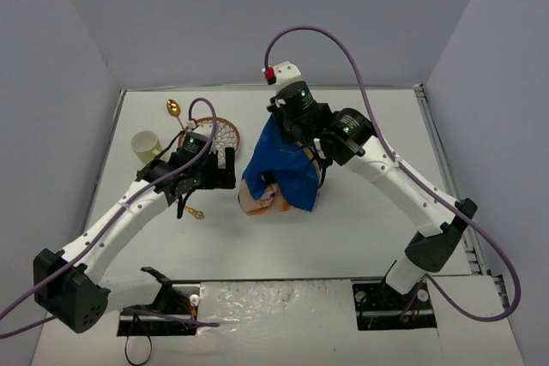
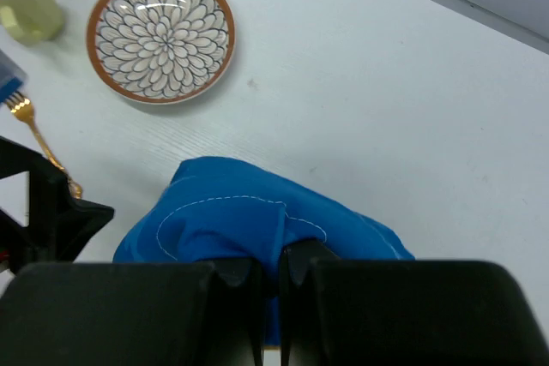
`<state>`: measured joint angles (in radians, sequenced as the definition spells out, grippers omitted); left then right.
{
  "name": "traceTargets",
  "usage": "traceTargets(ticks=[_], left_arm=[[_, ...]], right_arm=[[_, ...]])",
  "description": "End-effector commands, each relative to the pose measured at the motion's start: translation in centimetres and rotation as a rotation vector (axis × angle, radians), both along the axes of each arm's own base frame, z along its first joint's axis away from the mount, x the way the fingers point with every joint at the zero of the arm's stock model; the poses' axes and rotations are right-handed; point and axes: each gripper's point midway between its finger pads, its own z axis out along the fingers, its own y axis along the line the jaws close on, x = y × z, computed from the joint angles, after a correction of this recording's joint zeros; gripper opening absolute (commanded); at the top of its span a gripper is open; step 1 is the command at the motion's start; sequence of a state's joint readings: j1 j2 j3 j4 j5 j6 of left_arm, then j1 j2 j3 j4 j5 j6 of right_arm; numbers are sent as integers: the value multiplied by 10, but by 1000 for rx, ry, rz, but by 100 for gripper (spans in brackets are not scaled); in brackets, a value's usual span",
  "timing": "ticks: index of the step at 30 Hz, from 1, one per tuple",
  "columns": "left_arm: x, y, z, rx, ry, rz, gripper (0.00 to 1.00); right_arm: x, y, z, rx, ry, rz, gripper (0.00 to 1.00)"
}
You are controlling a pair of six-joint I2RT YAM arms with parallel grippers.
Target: Set the dinner table for one person
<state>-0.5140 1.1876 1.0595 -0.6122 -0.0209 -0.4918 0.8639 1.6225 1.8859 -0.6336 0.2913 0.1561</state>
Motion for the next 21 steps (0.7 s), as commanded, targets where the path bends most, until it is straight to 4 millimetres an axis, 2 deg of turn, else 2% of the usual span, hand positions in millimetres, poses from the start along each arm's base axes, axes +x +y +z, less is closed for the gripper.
traceTargets(ticks=[1, 3, 5, 8, 10, 13, 16, 18, 21], left_arm=[[9, -12, 31, -71, -111, -62, 97], [6, -15, 30, -97, -110, -69, 97], [3, -19, 29, -125, -116, -85, 97], [-2, -21, 36, -156, -160, -107, 97], [-5, -17, 36, -151, -184, -114, 97], [-10, -15, 44, -151, -218, -134, 97], [-13, -21, 50, -184, -251, -168, 97], [-14, -31, 48, -215, -266, -193, 97], [-15, -47, 31, -217, -253, -201, 97]], right_arm=[[-10, 5, 33, 71, 18, 36, 0], [-9, 5, 46, 100, -1, 27, 0], [-4, 1, 49, 110, -10, -4, 0], [9, -10, 35, 102, 22, -70, 0], [19, -21, 13, 129, 104, -110, 0], [29, -39, 1, 147, 147, -159, 0], [30, -41, -3, 125, 147, -157, 0], [32, -44, -6, 107, 142, -171, 0], [40, -60, -16, 47, 124, -237, 0]])
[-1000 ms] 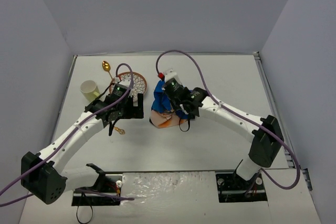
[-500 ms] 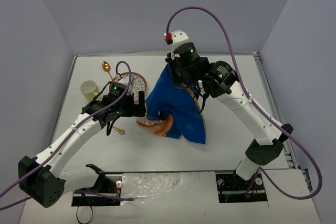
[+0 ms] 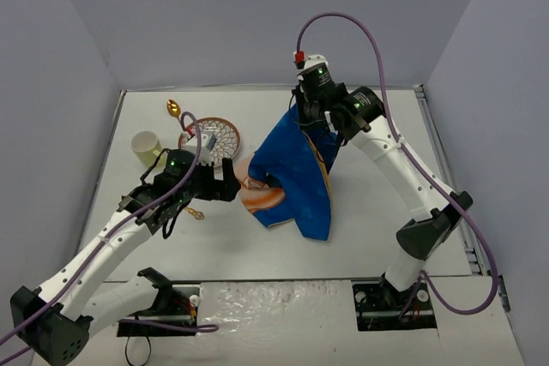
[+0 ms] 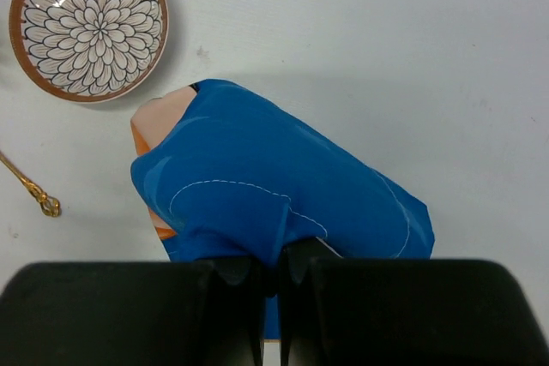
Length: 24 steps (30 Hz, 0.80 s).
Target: Set the dinner table for one person
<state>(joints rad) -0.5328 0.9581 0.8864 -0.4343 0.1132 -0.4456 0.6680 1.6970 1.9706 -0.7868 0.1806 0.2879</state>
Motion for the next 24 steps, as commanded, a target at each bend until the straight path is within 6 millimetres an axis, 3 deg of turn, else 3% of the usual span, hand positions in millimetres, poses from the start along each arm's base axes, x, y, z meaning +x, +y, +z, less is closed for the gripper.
traceTargets(ticks=[1, 7, 8, 12, 24], left_arm=[[9, -34, 1, -44, -63, -42, 97], [10, -55, -66, -1, 146, 95, 97], [10, -56, -67, -2, 148, 96, 97], [4, -66, -102, 94, 225, 127, 95], [2, -80, -157, 184, 358, 136, 84]], right_arm=[[8, -15, 2, -40, -53, -67, 0], [9, -49, -31, -139, -35, -124, 0], [10, -48, -31, -135, -41, -122, 0], [1, -59, -51, -145, -24, -121, 0], [-2, -90, -70, -135, -30, -190, 0]])
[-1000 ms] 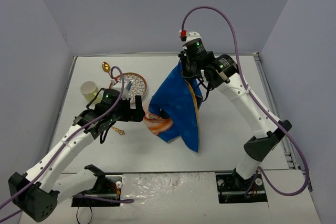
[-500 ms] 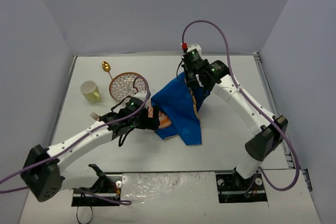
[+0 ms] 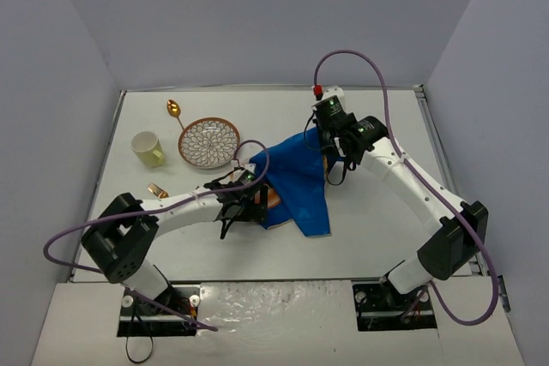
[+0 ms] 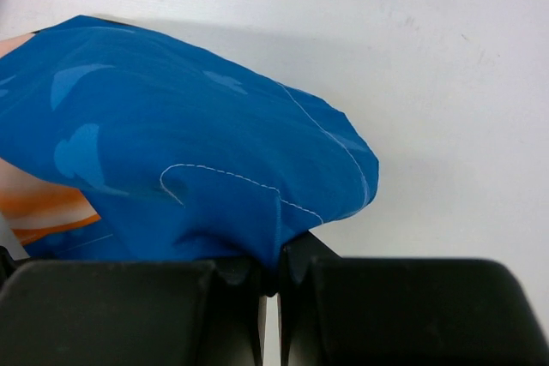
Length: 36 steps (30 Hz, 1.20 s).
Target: Set the dinner table for one person
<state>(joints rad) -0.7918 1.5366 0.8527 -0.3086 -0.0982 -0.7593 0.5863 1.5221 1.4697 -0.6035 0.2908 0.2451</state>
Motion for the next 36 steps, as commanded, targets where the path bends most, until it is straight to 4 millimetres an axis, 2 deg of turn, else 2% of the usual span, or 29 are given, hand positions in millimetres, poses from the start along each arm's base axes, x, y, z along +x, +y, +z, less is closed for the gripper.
traceTargets(ticks=[1, 8, 13, 17, 20, 23, 26, 28, 30, 32, 34, 36], left_arm=[[17, -23, 9, -53, -31, 22, 82], [21, -36, 9, -78, -39, 18, 76], [18, -37, -5, -41, 6, 13, 67], [16, -40, -17, -13, 28, 0, 54], [18, -41, -23, 5, 36, -7, 40], [24, -37, -24, 42, 22, -23, 21], [36, -29, -17, 82, 2, -32, 0], [50, -18, -6, 99, -28, -40, 0], [66, -11, 15, 104, -68, -57, 0], [81, -1, 34, 128, -108, -97, 0], [89, 3, 53, 146, -136, -138, 0], [92, 4, 65, 150, -148, -166, 0]], right_arm=[[11, -17, 21, 38, -102, -59, 0], [12, -31, 8, 31, -87, -91, 0], [14, -53, -2, 26, -85, -143, 0], [16, -73, -5, 34, -97, -197, 0], [19, -87, -8, 45, -103, -234, 0], [22, -98, -11, 60, -116, -270, 0], [25, -114, -16, 64, -116, -320, 0], [28, -126, -18, 63, -119, -356, 0], [32, -141, -18, 54, -128, -397, 0], [38, -163, -10, 52, -169, -466, 0], [45, -178, -2, 67, -208, -512, 4], [52, -185, -3, 79, -206, -535, 24]])
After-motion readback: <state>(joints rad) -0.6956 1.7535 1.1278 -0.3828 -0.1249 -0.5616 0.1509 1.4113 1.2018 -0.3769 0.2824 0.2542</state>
